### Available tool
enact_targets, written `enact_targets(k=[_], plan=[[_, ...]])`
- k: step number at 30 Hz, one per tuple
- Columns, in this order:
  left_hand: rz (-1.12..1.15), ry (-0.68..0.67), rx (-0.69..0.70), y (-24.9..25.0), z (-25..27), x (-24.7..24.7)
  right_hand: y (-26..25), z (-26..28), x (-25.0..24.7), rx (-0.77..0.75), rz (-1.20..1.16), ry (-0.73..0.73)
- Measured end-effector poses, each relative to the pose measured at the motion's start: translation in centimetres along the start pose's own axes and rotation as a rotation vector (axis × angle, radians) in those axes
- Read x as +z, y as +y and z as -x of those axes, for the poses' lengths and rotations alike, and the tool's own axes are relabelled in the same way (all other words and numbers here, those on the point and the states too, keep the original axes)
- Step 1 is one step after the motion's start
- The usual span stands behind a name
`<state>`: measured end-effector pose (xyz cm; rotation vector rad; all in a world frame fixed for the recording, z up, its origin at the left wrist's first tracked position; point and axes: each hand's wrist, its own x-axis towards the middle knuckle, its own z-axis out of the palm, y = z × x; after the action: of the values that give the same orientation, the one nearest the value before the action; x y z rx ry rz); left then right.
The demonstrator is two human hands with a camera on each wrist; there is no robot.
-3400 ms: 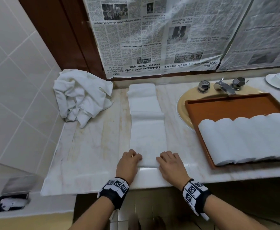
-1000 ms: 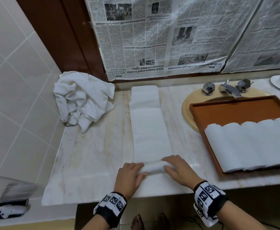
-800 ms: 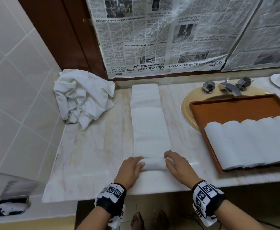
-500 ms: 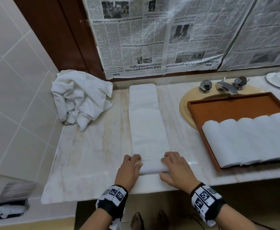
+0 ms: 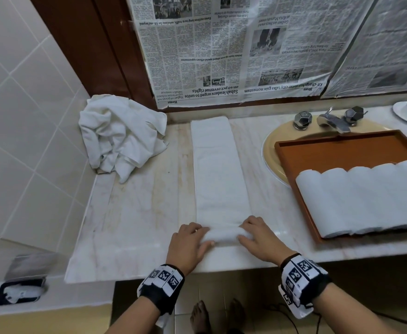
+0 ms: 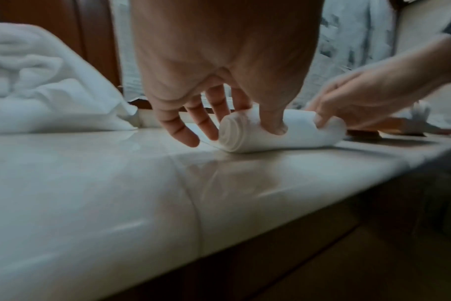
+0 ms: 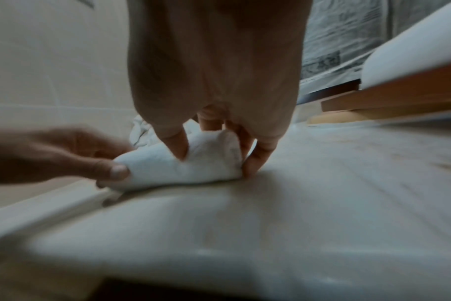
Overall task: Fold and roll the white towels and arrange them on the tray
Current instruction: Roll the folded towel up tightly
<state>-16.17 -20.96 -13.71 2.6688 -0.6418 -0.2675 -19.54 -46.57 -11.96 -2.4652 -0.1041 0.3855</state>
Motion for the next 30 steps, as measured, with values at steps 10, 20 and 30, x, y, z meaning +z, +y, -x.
enact_targets(k=[10,20,30], plan=[[0.415,0.04,-0.307,1.3,-1.2,-0.4,-0.4,0.6,0.7,-0.076,0.186,0.22],[0.233,0.172,-0.145,1.9,-1.0,0.0,0.8,0.9,1.1,-0.132,0.147,0.166],[0.307,-0.008,-0.13,1.1,-2.0,-0.3,1.0,-0.9,-1.1,-0.034,-0.008,0.059]])
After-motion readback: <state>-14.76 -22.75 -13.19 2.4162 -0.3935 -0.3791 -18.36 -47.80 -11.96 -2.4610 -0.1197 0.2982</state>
